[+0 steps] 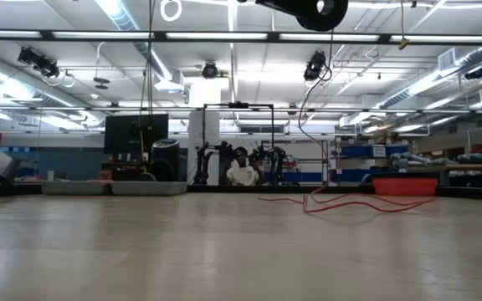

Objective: Coil cords
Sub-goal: Coil the red wire on the black spool

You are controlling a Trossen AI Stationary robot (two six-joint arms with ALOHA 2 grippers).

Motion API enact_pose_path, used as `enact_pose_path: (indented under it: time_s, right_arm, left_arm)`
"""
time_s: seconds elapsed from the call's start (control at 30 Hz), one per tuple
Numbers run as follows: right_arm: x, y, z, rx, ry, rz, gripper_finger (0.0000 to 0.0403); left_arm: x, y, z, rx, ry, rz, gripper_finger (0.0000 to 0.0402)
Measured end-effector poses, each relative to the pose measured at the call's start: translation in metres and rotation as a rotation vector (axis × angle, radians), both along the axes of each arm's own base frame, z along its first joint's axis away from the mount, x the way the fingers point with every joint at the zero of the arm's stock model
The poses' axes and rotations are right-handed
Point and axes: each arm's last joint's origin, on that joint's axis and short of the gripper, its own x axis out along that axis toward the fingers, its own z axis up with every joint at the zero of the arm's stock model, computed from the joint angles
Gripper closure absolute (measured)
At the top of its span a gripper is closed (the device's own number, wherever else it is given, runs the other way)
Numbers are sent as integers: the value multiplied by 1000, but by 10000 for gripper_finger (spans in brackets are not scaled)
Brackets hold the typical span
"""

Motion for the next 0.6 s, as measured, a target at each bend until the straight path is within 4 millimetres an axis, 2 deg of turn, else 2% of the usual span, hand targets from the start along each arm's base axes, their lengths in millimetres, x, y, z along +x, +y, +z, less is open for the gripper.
enact_pose_path:
  time_s: [0.3, 0.6]
  right_arm:
    - [-6, -12, -18, 72, 155, -79, 303]
    - [4, -29, -37, 144, 229, -70, 305]
  left_arm:
    - [0, -7, 3, 118, 49, -76, 401]
    - [3, -14, 11, 102, -33, -141, 401]
